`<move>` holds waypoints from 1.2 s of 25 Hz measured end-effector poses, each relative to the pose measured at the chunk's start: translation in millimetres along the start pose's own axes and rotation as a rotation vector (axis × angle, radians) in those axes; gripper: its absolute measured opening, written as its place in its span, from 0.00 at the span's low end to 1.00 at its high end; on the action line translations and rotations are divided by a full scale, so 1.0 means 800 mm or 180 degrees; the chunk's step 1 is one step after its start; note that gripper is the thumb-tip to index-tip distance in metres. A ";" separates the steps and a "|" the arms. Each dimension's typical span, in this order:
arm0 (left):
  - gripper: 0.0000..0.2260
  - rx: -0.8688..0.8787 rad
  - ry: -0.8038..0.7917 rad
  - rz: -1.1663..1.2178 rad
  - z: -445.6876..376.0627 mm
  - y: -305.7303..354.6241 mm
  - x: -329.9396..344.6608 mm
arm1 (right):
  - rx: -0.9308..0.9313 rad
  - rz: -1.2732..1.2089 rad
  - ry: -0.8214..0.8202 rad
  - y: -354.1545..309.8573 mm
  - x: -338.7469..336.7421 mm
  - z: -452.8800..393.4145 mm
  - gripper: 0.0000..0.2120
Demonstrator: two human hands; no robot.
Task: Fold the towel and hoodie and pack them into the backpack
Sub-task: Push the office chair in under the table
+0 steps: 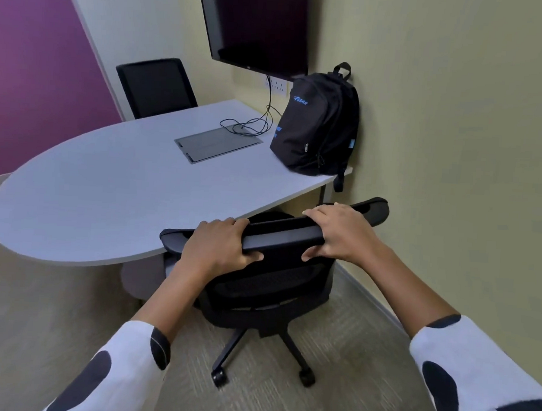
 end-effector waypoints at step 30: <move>0.31 -0.0402 -0.0050 0.0014 -0.123 -0.062 0.020 | -0.0022 -0.0061 -0.0247 0.066 0.033 -0.174 0.45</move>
Point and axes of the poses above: each hand's wrist, its own z-axis away from the middle knuckle, its own x-axis out of the palm, y = z × x, the point moved 10 cm from there along -z, towards the middle knuckle, and after that the axes turned 1 degree about y, right-handed, at the moved point
